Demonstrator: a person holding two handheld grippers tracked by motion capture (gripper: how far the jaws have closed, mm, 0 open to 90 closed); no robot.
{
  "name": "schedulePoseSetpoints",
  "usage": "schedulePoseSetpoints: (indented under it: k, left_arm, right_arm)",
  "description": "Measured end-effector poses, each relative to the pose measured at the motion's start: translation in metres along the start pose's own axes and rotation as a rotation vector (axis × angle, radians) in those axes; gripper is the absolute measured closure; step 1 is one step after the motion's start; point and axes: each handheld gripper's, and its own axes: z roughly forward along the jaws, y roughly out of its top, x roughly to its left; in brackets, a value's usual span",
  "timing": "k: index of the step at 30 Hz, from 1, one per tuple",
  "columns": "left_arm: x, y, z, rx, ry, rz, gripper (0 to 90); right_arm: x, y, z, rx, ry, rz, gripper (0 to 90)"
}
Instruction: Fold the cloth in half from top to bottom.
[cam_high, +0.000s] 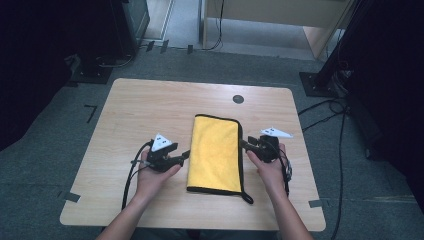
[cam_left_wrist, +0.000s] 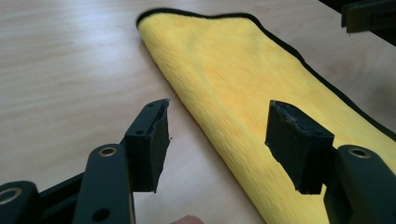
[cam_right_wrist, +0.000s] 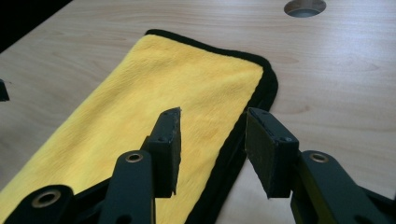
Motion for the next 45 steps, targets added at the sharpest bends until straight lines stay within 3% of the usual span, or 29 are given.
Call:
schedulePoseSetpoints:
  k: [1,2,4,9,12,13,16,17,18,19,22,24,27,29,33,36,39,41,42,45]
  left_arm:
    - [0.007,0.006,0.012,0.003,0.025,-0.011,39.8]
    - [0.007,0.006,0.012,0.003,0.025,-0.011,39.9]
    - [0.016,0.014,0.031,0.022,0.057,-0.019,40.1]
    - [0.027,0.029,0.054,0.037,0.092,-0.025,40.6]
    - [0.035,0.044,0.07,0.043,0.112,-0.046,41.0]
    - [0.035,0.044,0.07,0.043,0.112,-0.046,41.1]
    - [0.042,0.055,0.092,0.069,0.135,-0.054,41.7]
    - [0.042,0.055,0.092,0.069,0.135,-0.054,42.9]
    - [0.044,0.058,0.104,0.084,0.174,-0.02,44.6]
    - [0.045,0.059,0.108,0.087,0.183,-0.011,45.0]
    - [0.048,0.065,0.121,0.086,0.178,-0.023,46.1]
    - [0.05,0.069,0.128,0.081,0.168,-0.046,46.2]
    - [0.05,0.072,0.134,0.083,0.162,-0.045,49.2]
    - [0.05,0.073,0.142,0.096,0.159,-0.008,49.7]
    - [0.053,0.07,0.148,0.115,0.153,-0.027,51.8]
    - [0.049,0.067,0.15,0.134,0.156,-0.002,54.6]
    - [0.047,0.066,0.15,0.145,0.147,0.029,62.6]
    - [0.046,0.066,0.149,0.145,0.14,0.031,67.2]
    - [0.044,0.066,0.148,0.153,0.14,0.038,77.1]
    - [0.043,0.066,0.145,0.16,0.15,0.056,85.7]
  right_arm:
    - [-0.006,0.007,0.016,0.017,-0.013,-0.006,56.0]
    - [-0.006,0.007,0.016,0.017,-0.013,-0.006,56.0]
    - [-0.013,0.014,0.033,0.044,-0.017,0.015,56.0]
    - [-0.022,0.025,0.047,0.038,-0.034,0.044,57.8]
    - [-0.029,0.035,0.064,0.076,-0.077,0.025,61.1]
    - [-0.029,0.035,0.064,0.076,-0.077,0.025,61.1]
    - [-0.035,0.044,0.08,0.102,-0.082,0.033,61.1]
    - [-0.035,0.044,0.08,0.102,-0.082,0.033,61.1]
    - [-0.037,0.046,0.086,0.117,-0.09,0.037,62.2]
    - [-0.038,0.047,0.088,0.121,-0.101,0.039,62.5]
    - [-0.043,0.048,0.094,0.136,-0.117,0.061,62.9]
    - [-0.046,0.048,0.095,0.14,-0.117,0.08,62.9]
    - [-0.048,0.046,0.098,0.158,-0.109,0.081,62.7]
    - [-0.049,0.044,0.102,0.188,-0.075,0.07,61.9]
    - [-0.052,0.041,0.103,0.189,-0.06,0.057,61.8]
    - [-0.052,0.04,0.102,0.193,-0.041,0.038,66.0]
    - [-0.048,0.038,0.102,0.194,-0.071,-0.029,71.0]
    - [-0.047,0.038,0.102,0.197,-0.077,-0.034,72.9]
    - [-0.044,0.037,0.102,0.205,-0.087,-0.035,77.7]
    - [-0.041,0.038,0.101,0.217,-0.095,-0.041,82.2]
